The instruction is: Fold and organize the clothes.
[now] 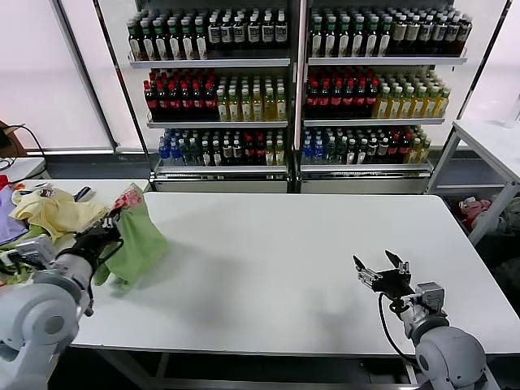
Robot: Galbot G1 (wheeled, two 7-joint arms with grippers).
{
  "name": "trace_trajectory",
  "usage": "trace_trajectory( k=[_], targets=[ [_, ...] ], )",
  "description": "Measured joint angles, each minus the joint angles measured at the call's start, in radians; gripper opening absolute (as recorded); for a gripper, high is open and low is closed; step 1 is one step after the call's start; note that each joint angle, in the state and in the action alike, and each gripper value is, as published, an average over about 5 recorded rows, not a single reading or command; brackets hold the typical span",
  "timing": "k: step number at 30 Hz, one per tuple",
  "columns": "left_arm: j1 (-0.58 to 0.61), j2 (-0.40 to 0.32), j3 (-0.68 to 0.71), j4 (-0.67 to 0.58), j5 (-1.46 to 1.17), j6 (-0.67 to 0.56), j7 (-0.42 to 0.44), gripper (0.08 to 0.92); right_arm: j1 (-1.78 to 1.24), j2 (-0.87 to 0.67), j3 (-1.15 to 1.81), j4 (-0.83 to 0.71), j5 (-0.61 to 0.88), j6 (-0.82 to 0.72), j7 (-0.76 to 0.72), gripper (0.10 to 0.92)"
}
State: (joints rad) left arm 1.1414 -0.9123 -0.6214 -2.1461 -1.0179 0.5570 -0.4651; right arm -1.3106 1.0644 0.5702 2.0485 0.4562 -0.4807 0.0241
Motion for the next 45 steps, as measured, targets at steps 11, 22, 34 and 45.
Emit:
trace_trajectory(
  k=[11,22,34,45],
  targets=[
    [-0.066,-0.165,0.312,0.040,0.329,0.018,-0.014,0.093,0.002,0.005,0.015,-0.002,0.001,-0.001,0.001,0.823],
    [-0.170,-0.324,0.571,0.159,0.499,0.024,-0.035,0.093,0.003,0.006,0.030,-0.004,0.001,0.001,-0.001,0.823],
    [-0.222,-0.413,0.727,0.243,0.570,-0.018,0.029,0.337,0.030,0.018,0.010,-0.002,-0.006,-0.002,0.000,0.823],
    [-0.112,-0.395,0.746,0.161,0.602,-0.058,0.085,0.649,0.059,0.048,-0.053,-0.006,-0.011,-0.002,0.023,0.823]
  ],
)
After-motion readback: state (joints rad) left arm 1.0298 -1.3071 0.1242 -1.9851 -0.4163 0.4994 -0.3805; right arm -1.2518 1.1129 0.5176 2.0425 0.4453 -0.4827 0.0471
